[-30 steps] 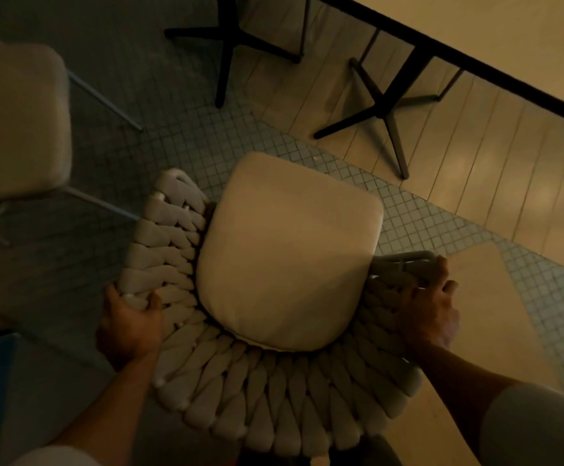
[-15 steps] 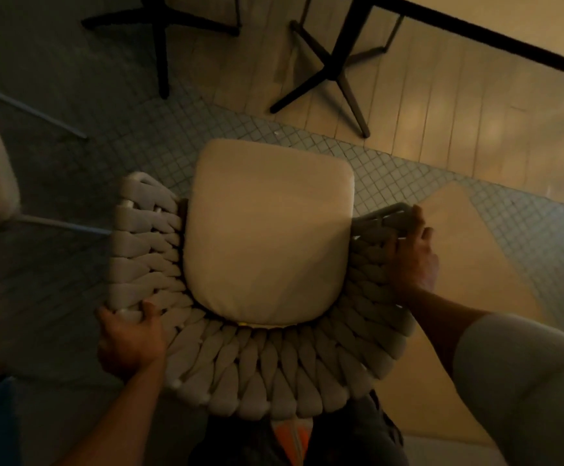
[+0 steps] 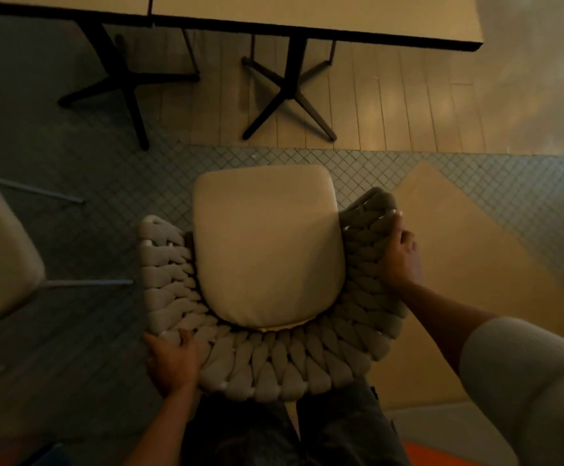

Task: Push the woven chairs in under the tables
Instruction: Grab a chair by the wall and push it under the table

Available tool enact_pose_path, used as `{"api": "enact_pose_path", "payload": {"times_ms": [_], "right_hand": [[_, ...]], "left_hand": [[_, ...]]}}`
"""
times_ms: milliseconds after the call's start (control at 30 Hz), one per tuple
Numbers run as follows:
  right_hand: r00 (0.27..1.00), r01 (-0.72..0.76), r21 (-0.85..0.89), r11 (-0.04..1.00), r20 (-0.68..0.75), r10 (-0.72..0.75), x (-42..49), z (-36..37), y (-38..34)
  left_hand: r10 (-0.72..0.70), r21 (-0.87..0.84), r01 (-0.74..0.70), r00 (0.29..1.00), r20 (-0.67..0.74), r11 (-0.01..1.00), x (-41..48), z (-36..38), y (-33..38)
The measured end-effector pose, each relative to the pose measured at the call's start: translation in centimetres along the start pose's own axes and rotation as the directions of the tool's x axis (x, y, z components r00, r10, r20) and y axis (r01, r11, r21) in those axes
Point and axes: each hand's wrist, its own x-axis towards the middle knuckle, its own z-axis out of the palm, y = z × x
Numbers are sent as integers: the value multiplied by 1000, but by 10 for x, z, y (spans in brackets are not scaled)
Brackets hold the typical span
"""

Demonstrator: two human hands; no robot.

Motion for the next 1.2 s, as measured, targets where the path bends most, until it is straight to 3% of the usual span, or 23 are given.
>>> {"api": "enact_pose_path", "payload": {"times_ms": [233,300,367,467,533,700,800,900,1033,1133,1200], "right_hand": [[994,86,-228,970,90,-67,-56,2,11],[983,182,-294,938,88,-163,-75,8,18],[935,353,-328,876,111,-336,-95,18,25],[819,572,-341,747,184,-543,-124,31,30],[769,639,-340,690,266,-582,-144,37,27],[710,703,-318,636,363,-603,-171,44,20],[644,762,-297,576,449,-620,-175,46,24],[610,783,-329,528,573,-547,-170,53,35],[675,722,-377,581,571,-468,-162,66,34],[702,683,-394,616,588,-402,-156,75,30],[699,698,-426,575,580,-419,-151,75,30]], "left_hand": [[107,194,-131,986,128,972,6,-15,-13],[233,232,-262,962,142,937,2,-25,-15],[462,244,-485,875,148,840,-1,-36,-17],[737,353,-761,635,233,544,3,-43,-17],[811,348,-866,474,344,359,2,-38,-18],[725,218,-968,236,648,121,-34,-22,-18],[568,205,-977,198,799,52,-41,-13,-19],[484,213,-977,194,853,16,-30,-3,-24],[431,246,-968,204,879,-42,-18,10,-25],[367,204,-971,145,919,-126,-14,13,-17],[356,180,-967,106,929,-181,-10,14,-10]]}}
